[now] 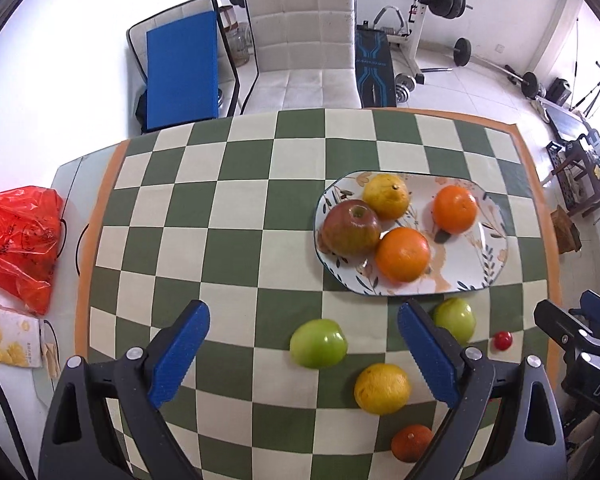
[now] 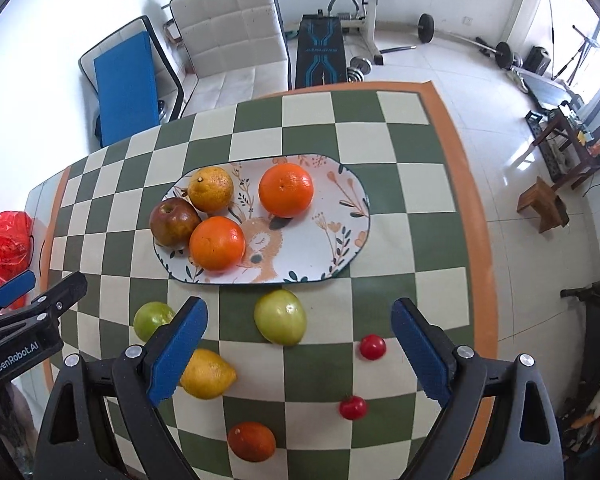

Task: Organize fruits
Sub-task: 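Grasp the yellow grapefruit with the right tool while the left grasps a green apple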

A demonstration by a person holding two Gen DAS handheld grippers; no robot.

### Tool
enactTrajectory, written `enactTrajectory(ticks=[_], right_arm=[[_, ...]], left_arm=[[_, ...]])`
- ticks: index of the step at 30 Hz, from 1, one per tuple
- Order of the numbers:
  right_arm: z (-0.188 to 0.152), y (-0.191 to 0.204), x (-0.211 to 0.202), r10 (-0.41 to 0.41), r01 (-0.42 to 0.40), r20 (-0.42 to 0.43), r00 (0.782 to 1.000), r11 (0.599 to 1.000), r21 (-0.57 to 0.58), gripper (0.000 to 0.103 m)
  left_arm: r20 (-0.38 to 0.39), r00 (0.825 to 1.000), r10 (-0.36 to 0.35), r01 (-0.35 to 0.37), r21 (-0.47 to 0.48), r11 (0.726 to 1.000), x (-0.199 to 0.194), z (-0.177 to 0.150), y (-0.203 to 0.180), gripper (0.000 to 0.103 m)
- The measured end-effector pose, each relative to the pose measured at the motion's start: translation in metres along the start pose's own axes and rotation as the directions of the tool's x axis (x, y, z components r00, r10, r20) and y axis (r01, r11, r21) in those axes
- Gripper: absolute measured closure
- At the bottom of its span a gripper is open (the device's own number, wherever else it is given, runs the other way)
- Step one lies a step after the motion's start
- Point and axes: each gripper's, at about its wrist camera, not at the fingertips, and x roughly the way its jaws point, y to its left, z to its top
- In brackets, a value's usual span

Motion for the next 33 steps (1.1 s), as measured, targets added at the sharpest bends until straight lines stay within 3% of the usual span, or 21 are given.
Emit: enactTrajectory(ticks=[11,20,29,31,33], right_arm=[[-0.036,-0.002,-0.079,0.002,-0.001,0.109,0.994,1.000,-0.012,0.008],[-0.055,0.008,-0.135,0.011,-0.008,0.201,0.979,1.000,-0.016,0.008],[-0.055,0.014,-0.140,0.045,-0.047,0.198,0.979,0.999,0.008,0.008],[-0.054,0.017,-0.125,0.070,-0.074,0.159,0.985,0.997,0.016,0.008],[-0.053,0.023,-0.098,0.109,-0.111,0.092,0.990,0.994,0.023,0.008]], left_arm=[[0.117,0.993,-0.034,0.033,0.013,0.999,-0.074,-0.030,-0.005,0.007],[0.178,0.983,-0.047,0.044,0.022,0.999,-0.109,-0.044,-0.004,0.007],[0.176,0.983,-0.044,0.043,0.011,0.999,-0.108,-0.046,0.002,0.007],[0.147,0.989,-0.019,0.019,0.007,1.000,-0.097,-0.044,0.007,0.005],[0.124,0.991,0.050,-0.051,0.003,0.999,-0.081,-0.042,0.014,0.001]])
